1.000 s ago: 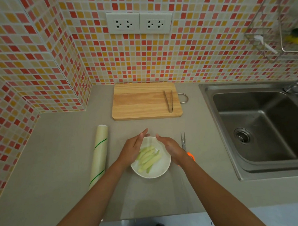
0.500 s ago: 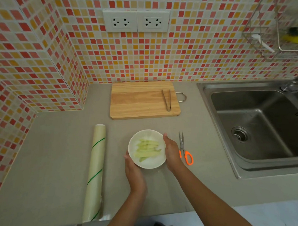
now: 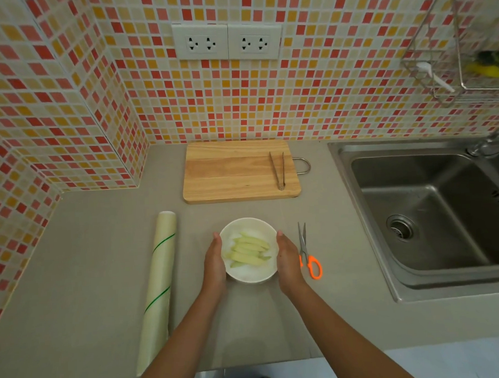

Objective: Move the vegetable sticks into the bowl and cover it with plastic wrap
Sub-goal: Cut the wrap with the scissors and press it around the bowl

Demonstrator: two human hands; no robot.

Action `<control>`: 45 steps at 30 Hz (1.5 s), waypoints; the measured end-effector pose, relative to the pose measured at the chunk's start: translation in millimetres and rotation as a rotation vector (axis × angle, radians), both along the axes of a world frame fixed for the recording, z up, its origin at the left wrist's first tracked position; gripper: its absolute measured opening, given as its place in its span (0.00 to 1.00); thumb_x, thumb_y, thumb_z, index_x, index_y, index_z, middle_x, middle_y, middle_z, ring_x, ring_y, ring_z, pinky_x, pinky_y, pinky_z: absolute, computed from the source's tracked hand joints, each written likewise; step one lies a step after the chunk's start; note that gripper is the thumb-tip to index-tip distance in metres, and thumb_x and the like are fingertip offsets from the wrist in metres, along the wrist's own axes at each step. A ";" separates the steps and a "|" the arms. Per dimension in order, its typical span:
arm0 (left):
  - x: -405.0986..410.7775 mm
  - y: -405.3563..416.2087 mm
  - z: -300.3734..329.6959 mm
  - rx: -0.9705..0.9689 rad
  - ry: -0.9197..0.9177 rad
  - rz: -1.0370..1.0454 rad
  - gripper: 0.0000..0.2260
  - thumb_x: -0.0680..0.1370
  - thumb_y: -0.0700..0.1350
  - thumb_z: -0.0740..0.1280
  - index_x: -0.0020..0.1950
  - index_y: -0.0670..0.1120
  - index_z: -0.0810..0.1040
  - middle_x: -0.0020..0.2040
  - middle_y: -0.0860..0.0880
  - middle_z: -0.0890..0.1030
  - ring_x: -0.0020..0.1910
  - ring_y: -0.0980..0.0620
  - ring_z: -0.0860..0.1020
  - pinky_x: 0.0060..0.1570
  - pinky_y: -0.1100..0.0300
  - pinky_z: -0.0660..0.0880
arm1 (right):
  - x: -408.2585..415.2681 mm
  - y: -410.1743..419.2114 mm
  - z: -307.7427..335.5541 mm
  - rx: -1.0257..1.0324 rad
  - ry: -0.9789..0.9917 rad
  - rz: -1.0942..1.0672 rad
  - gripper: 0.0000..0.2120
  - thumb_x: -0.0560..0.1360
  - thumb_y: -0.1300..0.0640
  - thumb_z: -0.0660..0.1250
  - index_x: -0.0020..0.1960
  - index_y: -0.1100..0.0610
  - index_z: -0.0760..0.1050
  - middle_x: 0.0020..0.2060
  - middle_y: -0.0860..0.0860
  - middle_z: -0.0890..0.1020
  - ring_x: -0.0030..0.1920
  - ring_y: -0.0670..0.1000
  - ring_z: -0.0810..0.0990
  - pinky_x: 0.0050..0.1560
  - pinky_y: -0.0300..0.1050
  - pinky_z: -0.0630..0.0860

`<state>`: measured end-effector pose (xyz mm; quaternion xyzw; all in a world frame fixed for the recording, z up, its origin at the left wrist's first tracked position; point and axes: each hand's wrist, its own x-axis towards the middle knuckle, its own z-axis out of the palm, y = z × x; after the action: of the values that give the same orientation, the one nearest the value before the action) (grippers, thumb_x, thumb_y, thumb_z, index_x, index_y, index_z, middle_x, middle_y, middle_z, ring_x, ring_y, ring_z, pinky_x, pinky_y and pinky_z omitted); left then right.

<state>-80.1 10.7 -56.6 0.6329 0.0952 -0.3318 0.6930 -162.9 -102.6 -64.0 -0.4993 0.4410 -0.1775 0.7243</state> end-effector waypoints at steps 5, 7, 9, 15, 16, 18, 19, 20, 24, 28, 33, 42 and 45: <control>-3.4 -0.6 -8.6 0.002 0.023 0.043 0.19 0.81 0.57 0.55 0.45 0.50 0.81 0.37 0.53 0.85 0.38 0.56 0.83 0.37 0.59 0.76 | 0.1 -8.7 2.3 0.047 -0.029 0.008 0.09 0.78 0.55 0.56 0.41 0.57 0.70 0.39 0.56 0.71 0.43 0.54 0.71 0.44 0.47 0.69; -1.2 -0.4 -9.8 0.001 0.031 0.049 0.18 0.81 0.56 0.56 0.45 0.49 0.81 0.38 0.52 0.85 0.38 0.55 0.83 0.35 0.60 0.76 | -0.4 -9.2 0.3 0.046 -0.062 0.046 0.10 0.79 0.53 0.56 0.47 0.55 0.73 0.42 0.53 0.76 0.45 0.52 0.76 0.45 0.45 0.73; 2.1 0.8 -10.7 -0.001 0.035 0.043 0.18 0.81 0.55 0.56 0.45 0.48 0.81 0.38 0.51 0.85 0.37 0.54 0.83 0.35 0.59 0.76 | -2.6 -7.0 -2.8 0.060 -0.083 0.114 0.14 0.81 0.50 0.55 0.57 0.52 0.77 0.49 0.47 0.82 0.51 0.47 0.80 0.51 0.43 0.76; 2.8 5.6 -15.9 0.002 0.009 0.013 0.16 0.81 0.53 0.57 0.45 0.47 0.81 0.38 0.50 0.84 0.37 0.53 0.83 0.35 0.60 0.76 | -1.2 -20.5 7.4 0.056 -0.072 0.208 0.10 0.79 0.56 0.58 0.47 0.58 0.76 0.44 0.56 0.77 0.49 0.55 0.76 0.53 0.49 0.70; 2.5 5.5 -15.3 0.001 0.011 -0.003 0.16 0.81 0.53 0.57 0.45 0.47 0.81 0.38 0.49 0.84 0.38 0.52 0.83 0.36 0.58 0.76 | -0.2 -23.4 9.9 0.059 -0.069 0.213 0.08 0.79 0.56 0.58 0.47 0.57 0.75 0.44 0.57 0.76 0.50 0.56 0.74 0.53 0.50 0.69; 3.5 4.0 -13.4 0.008 0.011 -0.027 0.17 0.81 0.53 0.57 0.44 0.47 0.81 0.36 0.50 0.85 0.37 0.53 0.83 0.36 0.58 0.76 | 0.9 -27.0 11.2 0.075 -0.054 0.259 0.12 0.80 0.53 0.57 0.51 0.59 0.76 0.48 0.58 0.78 0.53 0.58 0.76 0.58 0.53 0.71; 4.9 3.6 -12.4 0.010 0.015 -0.034 0.17 0.81 0.53 0.57 0.44 0.47 0.81 0.34 0.51 0.85 0.36 0.53 0.83 0.37 0.58 0.76 | 1.1 -26.8 12.2 0.096 -0.042 0.301 0.17 0.81 0.51 0.57 0.56 0.61 0.77 0.51 0.59 0.80 0.55 0.58 0.78 0.60 0.54 0.72; 6.7 3.9 -11.2 0.012 0.020 -0.044 0.17 0.82 0.53 0.56 0.43 0.47 0.81 0.34 0.50 0.85 0.37 0.52 0.82 0.38 0.57 0.75 | 1.5 -25.3 14.0 0.109 -0.026 0.336 0.20 0.81 0.49 0.56 0.58 0.63 0.78 0.52 0.60 0.82 0.55 0.58 0.80 0.60 0.55 0.74; 15.8 4.0 -4.6 0.049 0.004 -0.179 0.19 0.82 0.54 0.54 0.50 0.44 0.80 0.42 0.46 0.84 0.42 0.49 0.81 0.41 0.57 0.76 | 0.6 -23.2 16.6 0.067 0.030 0.286 0.19 0.80 0.48 0.57 0.51 0.60 0.80 0.48 0.59 0.84 0.47 0.56 0.83 0.54 0.53 0.78; 28.6 2.5 6.8 -0.034 -0.020 -0.223 0.28 0.80 0.62 0.48 0.64 0.46 0.77 0.59 0.44 0.81 0.58 0.47 0.79 0.63 0.50 0.73 | 4.3 -24.5 17.5 0.083 0.019 0.157 0.18 0.80 0.49 0.58 0.48 0.59 0.81 0.42 0.54 0.85 0.43 0.53 0.84 0.46 0.49 0.80; -2.4 -9.6 6.7 -0.187 0.033 0.231 0.26 0.80 0.63 0.50 0.70 0.50 0.71 0.68 0.51 0.76 0.66 0.54 0.74 0.69 0.54 0.68 | 16.0 -24.8 24.5 0.055 0.012 0.019 0.16 0.80 0.47 0.57 0.44 0.54 0.79 0.41 0.51 0.84 0.44 0.52 0.82 0.49 0.49 0.78; 3.2 -11.4 10.3 -0.074 0.037 0.184 0.15 0.80 0.57 0.59 0.51 0.49 0.79 0.50 0.47 0.82 0.49 0.48 0.80 0.51 0.53 0.77 | 8.0 -25.6 21.9 -0.003 -0.113 0.119 0.10 0.78 0.55 0.60 0.47 0.56 0.78 0.45 0.53 0.81 0.51 0.55 0.78 0.52 0.50 0.73; 11.8 -7.0 9.1 -0.027 -0.006 0.101 0.14 0.79 0.57 0.60 0.46 0.50 0.80 0.45 0.48 0.83 0.46 0.48 0.82 0.50 0.52 0.78 | 8.1 -34.3 25.9 -0.001 -0.101 0.275 0.16 0.75 0.46 0.62 0.56 0.53 0.80 0.54 0.52 0.83 0.58 0.54 0.79 0.60 0.53 0.74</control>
<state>-68.3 3.8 -47.5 0.6189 0.1206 -0.2956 0.7177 -154.8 -136.9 -38.0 -0.5458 0.3315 -0.1015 0.7628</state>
